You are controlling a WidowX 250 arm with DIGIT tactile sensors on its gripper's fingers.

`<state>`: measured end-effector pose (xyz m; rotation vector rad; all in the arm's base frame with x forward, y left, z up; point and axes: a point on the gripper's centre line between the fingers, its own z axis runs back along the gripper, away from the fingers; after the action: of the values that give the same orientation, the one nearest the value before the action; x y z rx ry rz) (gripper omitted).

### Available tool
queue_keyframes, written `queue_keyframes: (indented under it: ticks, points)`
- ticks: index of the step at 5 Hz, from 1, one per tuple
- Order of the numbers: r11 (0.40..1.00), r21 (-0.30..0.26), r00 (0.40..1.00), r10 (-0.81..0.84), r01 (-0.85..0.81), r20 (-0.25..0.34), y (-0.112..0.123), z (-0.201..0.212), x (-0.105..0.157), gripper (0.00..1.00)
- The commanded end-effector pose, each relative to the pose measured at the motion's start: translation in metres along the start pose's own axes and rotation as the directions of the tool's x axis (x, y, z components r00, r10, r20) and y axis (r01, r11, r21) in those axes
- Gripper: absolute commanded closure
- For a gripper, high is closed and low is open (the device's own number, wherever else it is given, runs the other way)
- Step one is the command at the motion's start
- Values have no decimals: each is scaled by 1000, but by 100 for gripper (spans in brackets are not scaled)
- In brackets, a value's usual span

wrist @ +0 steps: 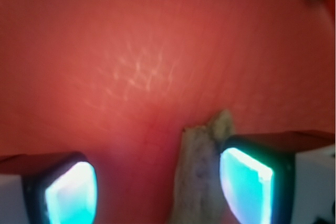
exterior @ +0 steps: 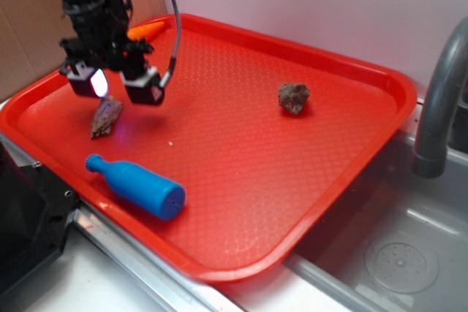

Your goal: Grab the wood chip.

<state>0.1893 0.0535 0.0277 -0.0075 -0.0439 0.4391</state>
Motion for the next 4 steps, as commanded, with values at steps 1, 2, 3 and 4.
queue_keyframes:
  ticks: [1, 2, 3, 4]
  points:
    - [999, 14, 998, 33, -32, -55, 30, -16, -36, 0]
    - [1000, 0, 999, 21, -21, -41, 26, -8, -41, 0]
    - [1000, -5, 999, -7, 7, -39, 14, -9, -45, 0]
    - [1000, 10, 1000, 10, -10, -29, -1, -9, -47, 0]
